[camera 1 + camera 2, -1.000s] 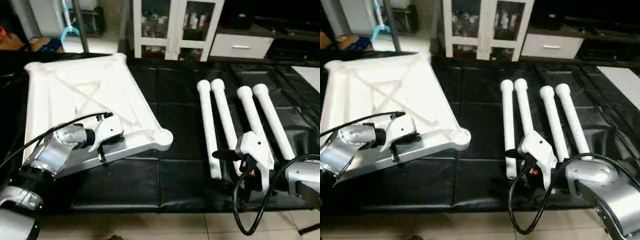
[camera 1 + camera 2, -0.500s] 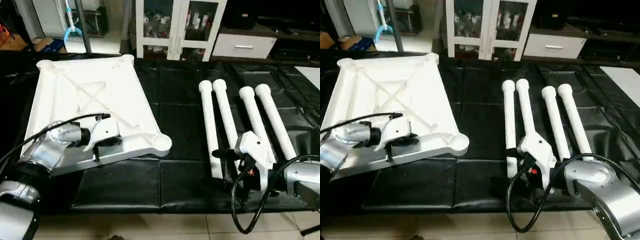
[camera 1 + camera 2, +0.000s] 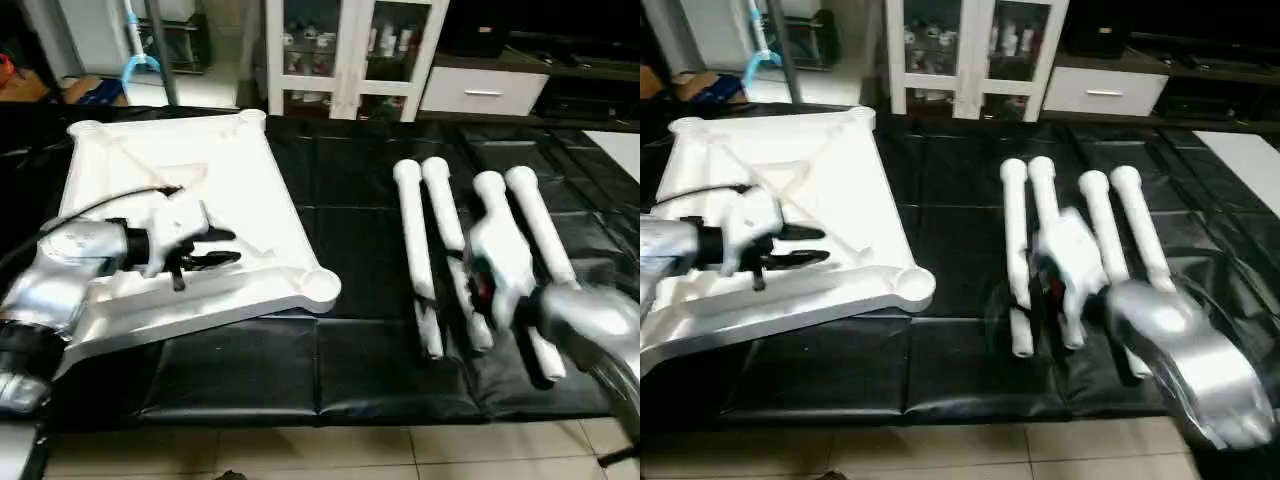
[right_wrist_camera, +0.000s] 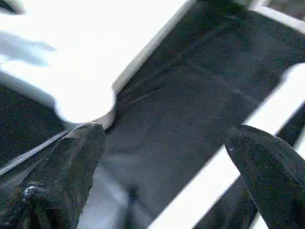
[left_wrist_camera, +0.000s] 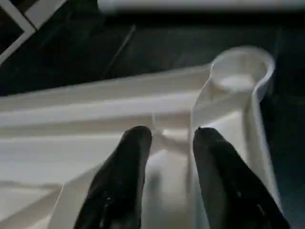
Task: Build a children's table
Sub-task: Pick table leg
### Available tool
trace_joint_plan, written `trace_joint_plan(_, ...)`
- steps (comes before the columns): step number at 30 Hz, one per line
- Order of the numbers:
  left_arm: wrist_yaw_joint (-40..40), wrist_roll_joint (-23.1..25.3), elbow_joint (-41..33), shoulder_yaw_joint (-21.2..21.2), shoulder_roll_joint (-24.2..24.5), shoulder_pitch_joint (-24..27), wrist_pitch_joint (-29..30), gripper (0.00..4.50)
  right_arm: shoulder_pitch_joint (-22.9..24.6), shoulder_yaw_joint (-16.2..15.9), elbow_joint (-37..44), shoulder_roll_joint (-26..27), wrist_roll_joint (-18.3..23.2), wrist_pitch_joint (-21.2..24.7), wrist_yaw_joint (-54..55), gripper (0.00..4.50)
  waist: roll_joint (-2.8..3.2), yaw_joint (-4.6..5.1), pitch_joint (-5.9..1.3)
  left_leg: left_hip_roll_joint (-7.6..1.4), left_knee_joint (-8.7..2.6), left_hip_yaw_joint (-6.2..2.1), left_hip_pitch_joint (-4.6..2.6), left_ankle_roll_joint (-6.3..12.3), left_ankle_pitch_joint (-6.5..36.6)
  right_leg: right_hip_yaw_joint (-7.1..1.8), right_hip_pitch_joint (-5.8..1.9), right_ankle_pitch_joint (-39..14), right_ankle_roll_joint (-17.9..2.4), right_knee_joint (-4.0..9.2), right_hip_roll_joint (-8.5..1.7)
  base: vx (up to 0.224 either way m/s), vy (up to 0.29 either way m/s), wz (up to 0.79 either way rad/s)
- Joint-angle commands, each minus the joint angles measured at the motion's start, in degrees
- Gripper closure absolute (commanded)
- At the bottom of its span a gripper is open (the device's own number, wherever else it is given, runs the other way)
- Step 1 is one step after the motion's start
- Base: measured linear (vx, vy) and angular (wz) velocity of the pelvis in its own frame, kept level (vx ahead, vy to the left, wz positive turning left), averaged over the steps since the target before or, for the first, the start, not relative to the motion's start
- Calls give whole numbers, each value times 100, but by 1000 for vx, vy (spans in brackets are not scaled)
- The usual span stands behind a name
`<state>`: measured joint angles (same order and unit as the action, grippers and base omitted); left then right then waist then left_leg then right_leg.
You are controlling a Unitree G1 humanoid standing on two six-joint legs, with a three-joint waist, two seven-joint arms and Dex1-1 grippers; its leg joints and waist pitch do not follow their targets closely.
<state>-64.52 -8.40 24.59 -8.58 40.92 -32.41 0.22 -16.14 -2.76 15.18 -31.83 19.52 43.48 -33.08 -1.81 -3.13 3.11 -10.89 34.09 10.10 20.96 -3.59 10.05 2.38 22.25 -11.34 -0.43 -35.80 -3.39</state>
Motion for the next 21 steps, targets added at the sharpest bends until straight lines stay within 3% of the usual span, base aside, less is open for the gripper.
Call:
trace_joint_plan(1,249,-206,-382,244,-27,-28,317,251,-526,24,-668,266,-216,313,538,0,134,37,-326,-214,-426,-83,-157,-477,1783,-260,-105,-1340,-1176,424,-406,0,0,0)
trace_joint_plan(4,746,13,-707,261,-170,-54,675,231,-1247,-105,-1670,601,-658,477,1215,0,99,61,-347,-178,-400,-66,-115,-509,1494,-259,-142,-1074,-1216,387,-380,0,0,0)
trace_joint_plan(5,746,13,-707,261,-170,-54,675,220,-1247,-105,-1670,601,-658,477,1215,0,114,44,-348,-181,-394,-55,-130,-528,1427,-263,-140,-1021,-1207,387,-379,0,0,0)
trace_joint_plan(6,889,-83,-1010,275,-312,13,1001,220,-1554,-182,-2198,740,-920,497,1545,0,119,27,-350,-187,-387,-49,-127,-524,1389,-271,-150,-976,-1185,388,-387,0,0,0)
trace_joint_plan(8,955,-260,-1234,320,-423,85,1233,220,-1681,-182,-2447,827,-991,555,1677,0,92,28,-365,-185,-384,-39,-125,-562,1229,-264,-155,-818,-1217,355,-377,0,0,0)
trace_joint_plan(9,1087,-556,-1690,370,-609,262,1670,220,-1862,-139,-2900,1003,-944,506,1697,0,100,10,-369,-183,-376,-36,-116,-545,1178,-266,-168,-715,-1227,351,-378,0,0,0)
trace_joint_plan(11,1174,-616,-2093,294,-699,451,1919,220,-1997,-38,-3315,1180,-806,513,1685,0,61,26,-387,-183,-363,-24,-73,-471,1052,-270,-204,-410,-1281,331,-375,0,0,0)
trace_joint_plan(13,1179,-614,-2385,172,-734,592,2037,220,-2114,24,-3685,1300,-783,547,1804,0,64,39,-399,-182,-354,-14,-57,-402,893,-270,-214,-224,-1300,311,-364,0,0,0)
trace_joint_plan(15,1173,-662,-2578,92,-754,660,2161,220,-2221,71,-3986,1388,-807,580,1912,0,57,34,-393,-168,-352,-3,-55,-365,830,-267,-215,-201,-1256,317,-338,0,0,0)
trace_joint_plan(19,1156,-1068,-3211,38,-840,766,2717,220,-2491,310,-4610,1614,-736,573,1985,0,69,49,-374,-177,-358,1,-83,-467,1072,-264,-184,-553,-1190,336,-339,0,0,0)
trace_joint_plan(21,1141,-1167,-3501,5,-840,817,2953,220,-2571,313,-4850,1640,-815,643,2038,0,31,59,-371,-172,-361,1,-72,-454,1085,-263,-188,-622,-1155,347,-336,0,0,0)
